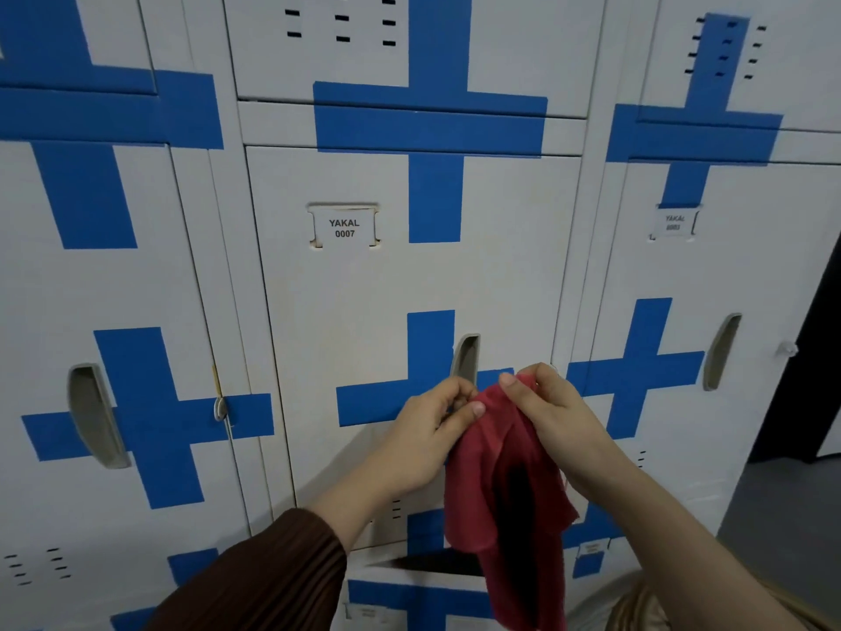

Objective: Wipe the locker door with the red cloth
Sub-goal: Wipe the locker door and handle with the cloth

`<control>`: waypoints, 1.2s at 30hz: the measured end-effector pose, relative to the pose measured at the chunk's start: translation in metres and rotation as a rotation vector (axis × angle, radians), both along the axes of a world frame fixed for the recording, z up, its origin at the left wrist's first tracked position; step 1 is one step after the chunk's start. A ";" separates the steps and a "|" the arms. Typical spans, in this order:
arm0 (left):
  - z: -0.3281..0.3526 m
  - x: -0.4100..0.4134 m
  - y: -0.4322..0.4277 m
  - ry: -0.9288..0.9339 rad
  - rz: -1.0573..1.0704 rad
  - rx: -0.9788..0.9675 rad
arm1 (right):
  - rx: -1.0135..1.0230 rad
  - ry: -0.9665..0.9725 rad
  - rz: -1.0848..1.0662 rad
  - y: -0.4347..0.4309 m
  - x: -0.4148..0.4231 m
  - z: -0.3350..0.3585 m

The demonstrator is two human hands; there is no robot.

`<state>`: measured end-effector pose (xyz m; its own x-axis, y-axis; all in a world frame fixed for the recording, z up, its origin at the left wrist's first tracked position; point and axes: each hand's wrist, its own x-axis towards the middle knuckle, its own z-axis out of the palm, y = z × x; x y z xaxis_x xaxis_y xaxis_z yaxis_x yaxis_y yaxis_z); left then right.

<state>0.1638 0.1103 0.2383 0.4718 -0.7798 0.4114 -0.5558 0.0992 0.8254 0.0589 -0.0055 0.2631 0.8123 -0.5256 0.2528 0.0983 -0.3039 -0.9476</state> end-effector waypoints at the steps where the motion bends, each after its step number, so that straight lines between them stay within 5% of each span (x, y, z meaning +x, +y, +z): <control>1: 0.000 -0.001 -0.001 0.003 0.007 -0.002 | 0.007 0.002 -0.002 -0.004 -0.002 0.000; 9: 0.010 0.000 -0.004 0.054 -0.008 -0.031 | 0.079 -0.004 0.064 -0.025 -0.020 0.001; 15: 0.011 0.005 -0.005 -0.350 0.147 0.078 | 0.056 0.001 0.102 -0.031 -0.021 0.002; 21: 0.010 0.011 -0.002 -0.368 0.098 0.089 | -0.118 0.137 0.186 -0.046 -0.033 0.011; 31: 0.003 0.012 -0.019 -0.355 0.338 -0.088 | -0.480 0.233 -0.412 -0.066 -0.016 -0.004; 36: 0.005 0.008 -0.032 -0.361 0.581 -0.173 | -0.401 0.072 -0.591 -0.059 0.008 0.002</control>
